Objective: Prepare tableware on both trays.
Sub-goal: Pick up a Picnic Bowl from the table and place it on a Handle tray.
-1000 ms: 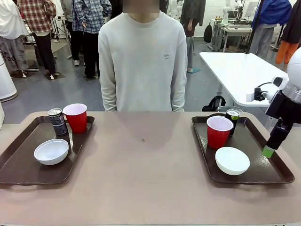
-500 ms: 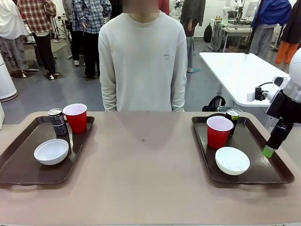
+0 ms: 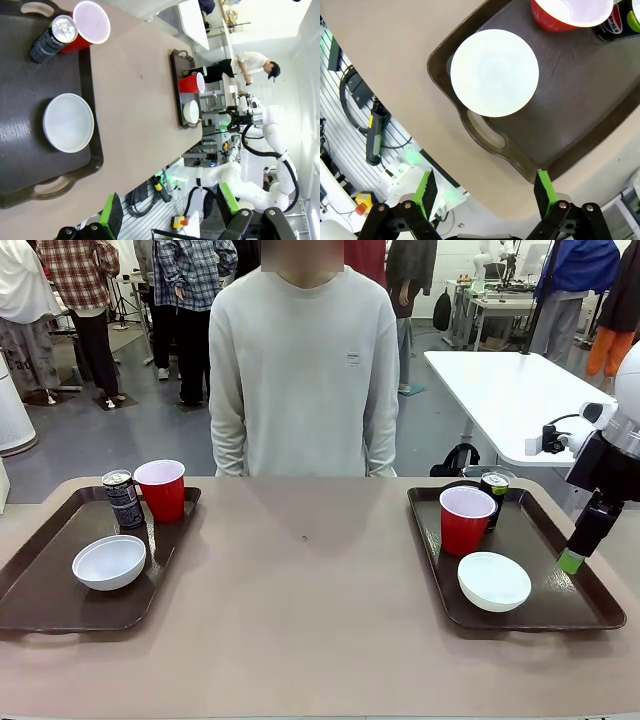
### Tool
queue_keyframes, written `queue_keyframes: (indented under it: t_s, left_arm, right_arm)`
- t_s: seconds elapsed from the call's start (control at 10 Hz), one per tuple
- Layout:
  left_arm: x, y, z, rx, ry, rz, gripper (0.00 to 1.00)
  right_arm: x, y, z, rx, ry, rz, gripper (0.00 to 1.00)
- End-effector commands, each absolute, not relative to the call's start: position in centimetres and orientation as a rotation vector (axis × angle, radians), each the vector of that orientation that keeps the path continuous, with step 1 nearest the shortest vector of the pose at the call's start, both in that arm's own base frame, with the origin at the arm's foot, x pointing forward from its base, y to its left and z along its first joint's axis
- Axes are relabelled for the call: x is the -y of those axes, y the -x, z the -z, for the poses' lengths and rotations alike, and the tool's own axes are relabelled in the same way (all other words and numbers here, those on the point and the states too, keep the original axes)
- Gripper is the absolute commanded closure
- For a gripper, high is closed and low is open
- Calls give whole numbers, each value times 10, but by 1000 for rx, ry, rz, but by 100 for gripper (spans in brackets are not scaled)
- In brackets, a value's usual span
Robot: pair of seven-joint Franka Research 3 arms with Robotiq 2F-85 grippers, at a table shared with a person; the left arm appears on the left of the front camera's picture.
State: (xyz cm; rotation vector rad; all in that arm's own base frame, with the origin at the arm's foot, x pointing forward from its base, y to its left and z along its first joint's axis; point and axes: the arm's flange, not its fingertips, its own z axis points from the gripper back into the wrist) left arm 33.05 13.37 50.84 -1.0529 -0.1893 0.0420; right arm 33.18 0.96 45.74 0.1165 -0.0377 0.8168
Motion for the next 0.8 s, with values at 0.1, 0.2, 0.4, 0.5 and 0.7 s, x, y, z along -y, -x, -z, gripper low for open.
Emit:
queue_keyframes:
  t_s: [0.1, 0.2, 0.4, 0.5, 0.7]
  left_arm:
    - [-133, -328, -508, 208, 1073, -25, 0]
    - [-133, -328, -508, 208, 1073, -25, 0]
    - [-133, -328, -508, 208, 1073, -25, 0]
    - [-133, -328, -508, 208, 1073, -25, 0]
    - [-133, -328, -508, 208, 1073, -25, 0]
  right_arm:
    - [15, -302, -481, 133, -490, -748, 0]
    - [53, -289, -513, 419, -562, -319, 0]
    - [132, -275, -533, 409, -852, -16, 0]
    - [167, -271, -533, 380, -938, 79, 0]
    - [211, -263, -520, 295, -1030, 220, 0]
